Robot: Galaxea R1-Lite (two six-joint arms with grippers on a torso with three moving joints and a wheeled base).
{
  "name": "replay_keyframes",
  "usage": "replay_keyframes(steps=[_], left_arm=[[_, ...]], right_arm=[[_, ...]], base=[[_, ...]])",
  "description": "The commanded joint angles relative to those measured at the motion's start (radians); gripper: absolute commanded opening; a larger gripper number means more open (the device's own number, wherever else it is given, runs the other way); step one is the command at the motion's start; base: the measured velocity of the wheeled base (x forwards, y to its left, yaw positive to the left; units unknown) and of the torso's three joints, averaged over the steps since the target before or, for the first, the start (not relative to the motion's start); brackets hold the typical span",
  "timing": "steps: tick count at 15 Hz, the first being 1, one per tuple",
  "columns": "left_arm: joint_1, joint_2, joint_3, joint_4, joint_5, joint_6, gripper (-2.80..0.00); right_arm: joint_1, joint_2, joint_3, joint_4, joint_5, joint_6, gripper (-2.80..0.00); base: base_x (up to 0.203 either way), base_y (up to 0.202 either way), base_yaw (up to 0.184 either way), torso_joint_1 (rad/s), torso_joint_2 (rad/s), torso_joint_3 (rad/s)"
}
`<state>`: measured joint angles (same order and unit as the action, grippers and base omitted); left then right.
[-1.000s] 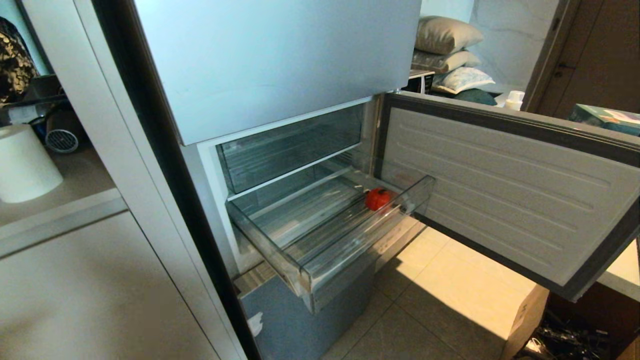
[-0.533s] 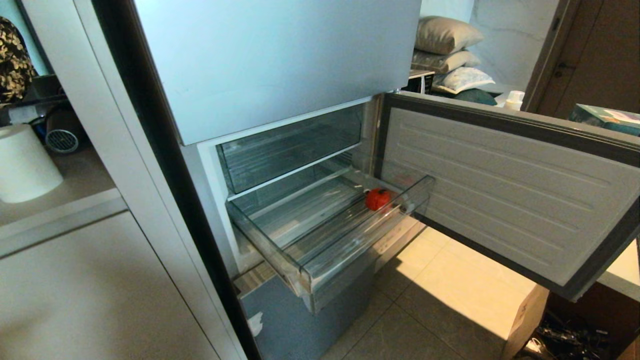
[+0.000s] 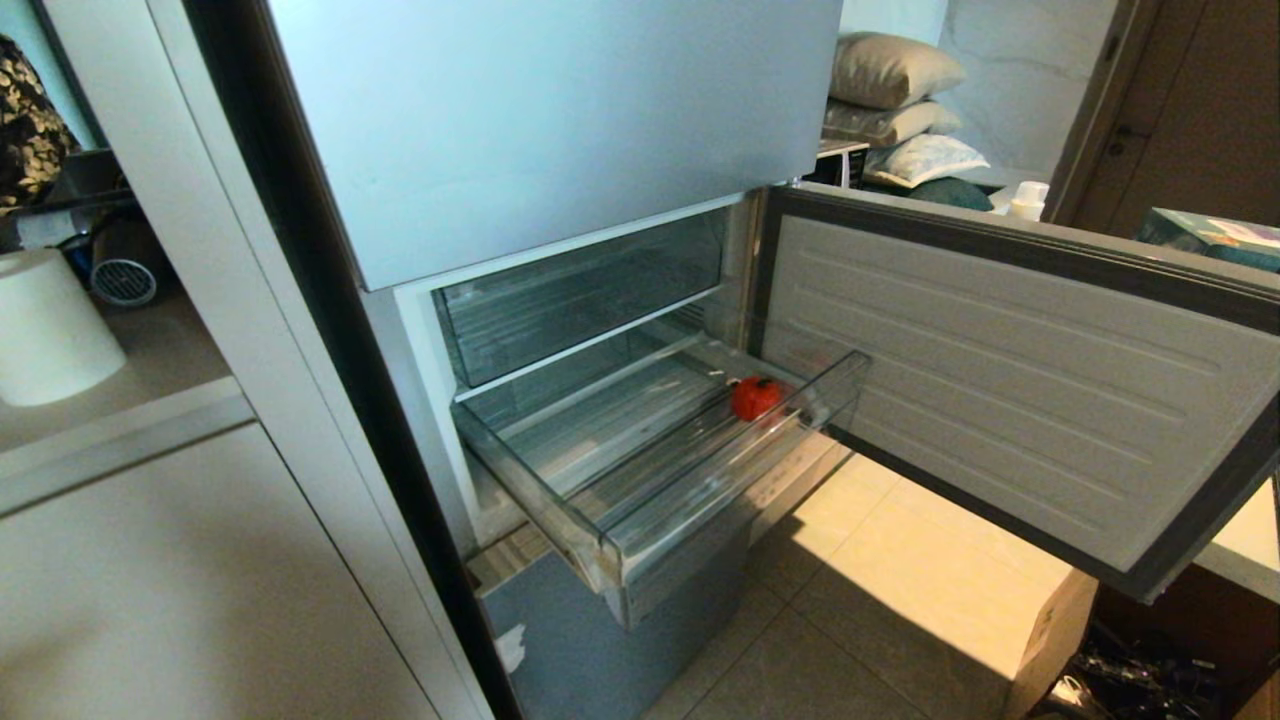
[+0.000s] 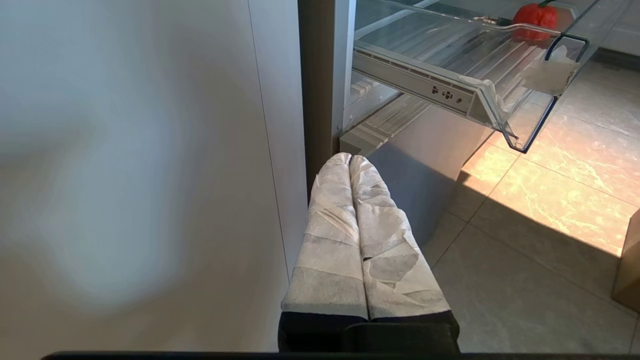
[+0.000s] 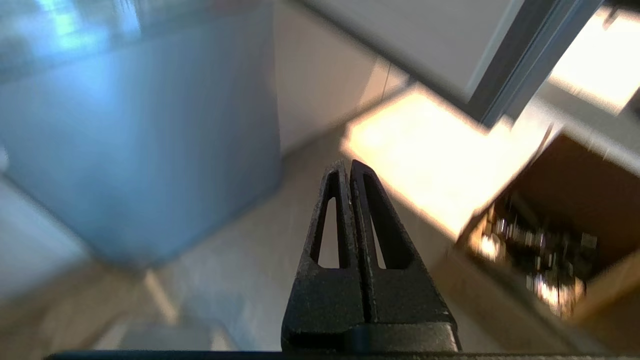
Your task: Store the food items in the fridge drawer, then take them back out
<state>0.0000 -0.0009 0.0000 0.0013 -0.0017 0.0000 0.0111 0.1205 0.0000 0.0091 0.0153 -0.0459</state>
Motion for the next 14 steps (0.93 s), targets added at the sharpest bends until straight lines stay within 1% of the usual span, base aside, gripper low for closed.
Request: replay_keyframes(steps=[1,2,9,11,14], left_arm=[[0.000,0.001,0.002,0.000,0.000,0.000,-2.80],[0.000,0.001,0.002,0.000,0.000,0.000,-2.80],[0.000,0.001,0.002,0.000,0.000,0.000,-2.80],[0.000,0.001,0.002,0.000,0.000,0.000,-2.80],[0.000,0.001,0.002,0.000,0.000,0.000,-2.80]], right_arm=[[-0.008,-0.124,0.000,0.001,-0.019,0.007,-2.80],[-0.009,-0.120,0.000,0.002,-0.029,0.015,-2.80],[-0.009,-0.120,0.000,0.000,-0.031,0.032,-2.80],[-0.010,-0.120,0.000,0.000,-0.032,0.037,-2.80],[-0.008,-0.120,0.000,-0.001,-0.035,0.046,-2.80]], base=[[0.000,0.000,0.000,0.000,0.00,0.000],[0.000,0.000,0.000,0.000,0.00,0.000],[0.000,0.000,0.000,0.000,0.00,0.000],[-0.005,-0.005,0.104,0.001,0.00,0.004],[0.000,-0.012,0.175,0.001,0.00,0.001]])
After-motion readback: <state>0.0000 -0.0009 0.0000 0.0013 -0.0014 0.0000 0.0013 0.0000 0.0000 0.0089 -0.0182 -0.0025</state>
